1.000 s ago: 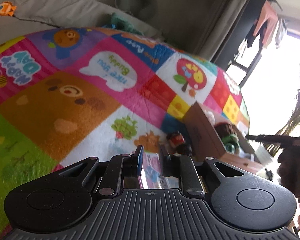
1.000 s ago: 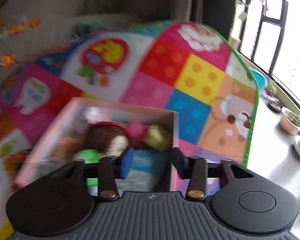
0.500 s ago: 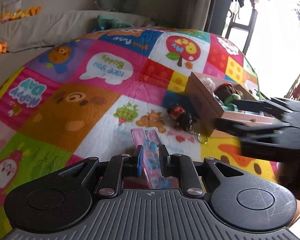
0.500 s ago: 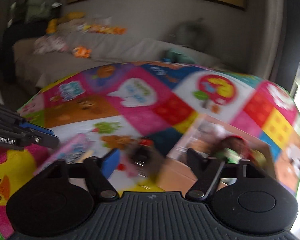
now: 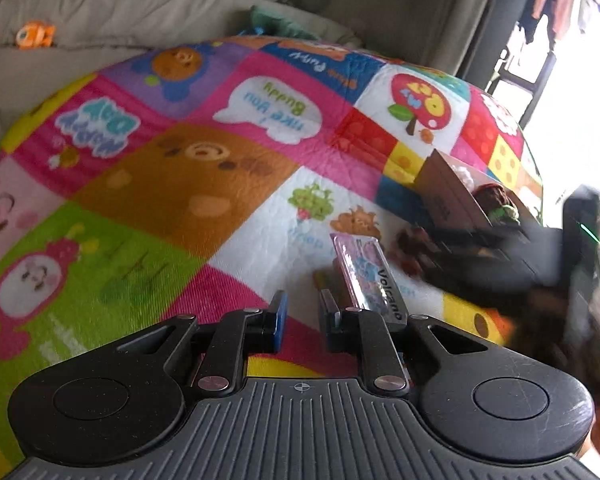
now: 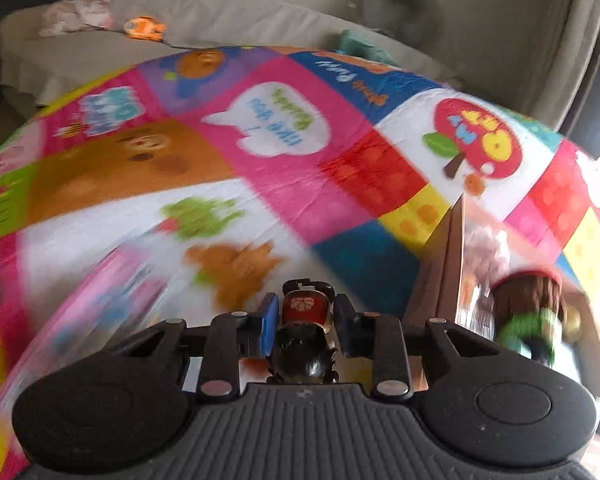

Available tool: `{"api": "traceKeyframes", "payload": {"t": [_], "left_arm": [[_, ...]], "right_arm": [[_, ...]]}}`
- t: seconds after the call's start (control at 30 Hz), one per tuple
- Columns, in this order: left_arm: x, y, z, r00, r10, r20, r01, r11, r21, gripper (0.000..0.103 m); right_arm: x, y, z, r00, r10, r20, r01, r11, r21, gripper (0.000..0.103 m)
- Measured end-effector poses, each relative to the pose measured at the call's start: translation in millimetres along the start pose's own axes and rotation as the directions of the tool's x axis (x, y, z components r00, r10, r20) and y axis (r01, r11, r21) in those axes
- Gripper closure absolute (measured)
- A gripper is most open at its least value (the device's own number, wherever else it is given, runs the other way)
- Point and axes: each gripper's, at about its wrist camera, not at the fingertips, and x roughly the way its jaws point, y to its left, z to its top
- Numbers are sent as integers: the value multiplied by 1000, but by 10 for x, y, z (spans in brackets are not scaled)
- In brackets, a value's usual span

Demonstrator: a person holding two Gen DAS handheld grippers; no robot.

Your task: Organize objects

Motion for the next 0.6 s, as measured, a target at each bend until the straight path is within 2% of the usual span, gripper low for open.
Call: {"api": "traceKeyframes", "payload": {"t": [0.1, 0.17, 0.23, 0.27, 0.37, 0.4, 0.57, 0.6], "left_arm": [[13, -36, -12, 999, -30, -12, 30, 1000, -10, 85], [27, -116, -16, 999, -39, -25, 40, 999, 13, 85], [70, -223, -18, 998, -41, -48, 43, 998, 41, 85], [97, -278, -22, 997, -37, -64, 41, 998, 53, 85], [160, -463, -42, 995, -15, -98, 24, 995, 96, 82], [162, -527, -38, 995, -7, -99, 19, 993, 113, 80], [217, -751, 77, 995, 27, -96, -13, 989, 148, 80], [252, -767, 88, 994, 42, -101, -27, 988, 150, 80]], "right_arm": [[-340, -73, -330, 999, 39, 13, -39, 999, -6, 74], [-532, -199, -560, 1000, 15, 19, -15, 1000, 15, 74], [-666, -413, -760, 1000, -14, 13, 13, 996, 87, 74], [-716, -541, -838, 1000, -15, 11, 14, 991, 133, 70], [-817, -905, -1066, 1000, 28, 0, -27, 953, 303, 23], [-850, -991, -1134, 999, 32, 13, -35, 936, 350, 17], [-851, -1139, -1374, 998, 56, 35, -66, 887, 456, 15], [-864, -1146, -1362, 997, 52, 49, -69, 886, 459, 12]]}}
